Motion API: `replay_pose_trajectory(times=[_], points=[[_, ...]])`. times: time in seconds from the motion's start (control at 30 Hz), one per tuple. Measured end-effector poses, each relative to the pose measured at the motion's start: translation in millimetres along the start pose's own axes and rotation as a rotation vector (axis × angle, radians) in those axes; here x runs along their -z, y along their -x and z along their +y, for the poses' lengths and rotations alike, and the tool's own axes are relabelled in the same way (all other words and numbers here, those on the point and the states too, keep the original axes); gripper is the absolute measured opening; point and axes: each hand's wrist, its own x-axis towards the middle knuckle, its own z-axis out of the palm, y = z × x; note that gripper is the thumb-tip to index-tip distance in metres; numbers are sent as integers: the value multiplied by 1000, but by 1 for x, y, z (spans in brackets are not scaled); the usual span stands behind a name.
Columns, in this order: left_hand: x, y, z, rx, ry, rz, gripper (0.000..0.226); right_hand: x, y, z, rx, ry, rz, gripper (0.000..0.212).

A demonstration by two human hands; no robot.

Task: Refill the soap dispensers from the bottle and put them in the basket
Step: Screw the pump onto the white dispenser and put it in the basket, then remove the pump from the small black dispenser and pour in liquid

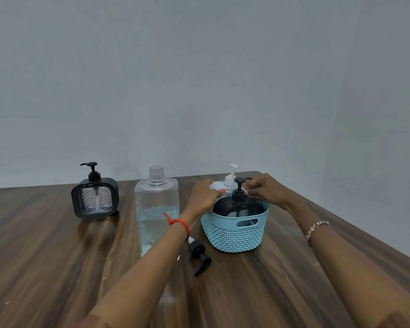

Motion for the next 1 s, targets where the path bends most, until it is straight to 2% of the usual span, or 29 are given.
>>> replay_pose_trajectory(times=[0.23,0.37,0.47,0.67,0.77,1.0], points=[[3,-2,4,-34,-179,-117,12,-2,4,-1,38,72,40,23],[4,-3,5,-44,-227,-157,32,-2,5,-2,34,133,21,22],[6,-3,4,-58,-272,-194,39,-1,6,-6,45,208,-10,23],[3,2,7,-113,-379,-192,40,-3,12,-10,67,294,-31,26],[-1,9,6,-126,-409,-199,29,-7,14,-11,72,328,-14,27],[1,22,6,-141,-672,-190,45,-14,23,-15,71,448,64,27]])
